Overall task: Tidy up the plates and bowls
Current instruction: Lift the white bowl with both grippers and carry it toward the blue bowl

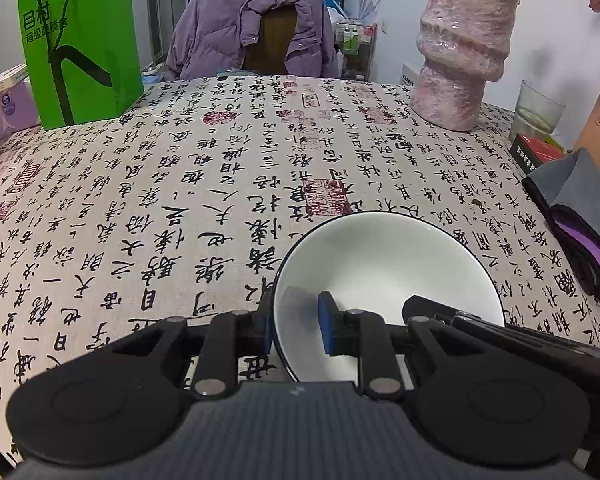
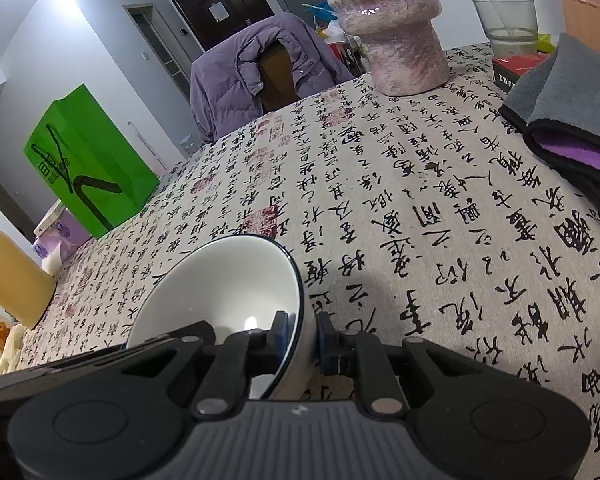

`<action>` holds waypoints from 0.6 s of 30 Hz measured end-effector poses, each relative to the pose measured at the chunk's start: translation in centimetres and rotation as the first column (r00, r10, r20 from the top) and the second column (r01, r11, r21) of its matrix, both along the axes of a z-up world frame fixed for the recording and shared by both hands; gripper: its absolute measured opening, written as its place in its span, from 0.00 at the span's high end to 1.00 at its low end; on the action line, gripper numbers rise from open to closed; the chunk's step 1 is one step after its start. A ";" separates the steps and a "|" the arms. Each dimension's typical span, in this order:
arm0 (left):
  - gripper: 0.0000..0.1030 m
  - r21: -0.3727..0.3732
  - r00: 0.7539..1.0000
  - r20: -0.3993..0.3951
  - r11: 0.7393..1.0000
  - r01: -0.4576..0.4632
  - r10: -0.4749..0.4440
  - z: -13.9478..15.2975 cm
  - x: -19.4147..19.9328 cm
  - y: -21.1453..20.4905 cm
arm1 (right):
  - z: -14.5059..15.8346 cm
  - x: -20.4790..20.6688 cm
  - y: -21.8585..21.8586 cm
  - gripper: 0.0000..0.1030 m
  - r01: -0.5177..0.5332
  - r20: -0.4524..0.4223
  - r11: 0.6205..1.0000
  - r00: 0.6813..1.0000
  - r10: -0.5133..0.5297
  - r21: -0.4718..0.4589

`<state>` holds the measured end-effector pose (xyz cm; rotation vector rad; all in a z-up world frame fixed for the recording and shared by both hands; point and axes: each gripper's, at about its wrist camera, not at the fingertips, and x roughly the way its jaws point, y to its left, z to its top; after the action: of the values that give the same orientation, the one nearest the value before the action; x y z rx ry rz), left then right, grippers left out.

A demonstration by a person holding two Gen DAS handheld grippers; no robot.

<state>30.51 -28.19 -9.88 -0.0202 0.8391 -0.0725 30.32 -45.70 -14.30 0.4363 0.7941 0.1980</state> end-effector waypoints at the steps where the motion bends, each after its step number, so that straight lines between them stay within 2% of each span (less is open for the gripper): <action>1: 0.78 0.000 1.000 -0.001 1.000 0.000 0.000 0.0 0.0 0.0 | 0.0 0.0 0.0 0.86 -0.002 -0.001 1.000 1.000 0.002 0.001; 18: 0.78 0.026 1.000 0.017 1.000 -0.001 0.000 1.2 -1.1 0.4 | 0.9 -1.0 0.7 0.86 -0.011 0.025 1.000 1.000 0.011 0.015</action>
<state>29.41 -27.81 -8.69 0.0042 0.8234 -0.0614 29.33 -44.98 -13.38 0.4427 0.7716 0.2193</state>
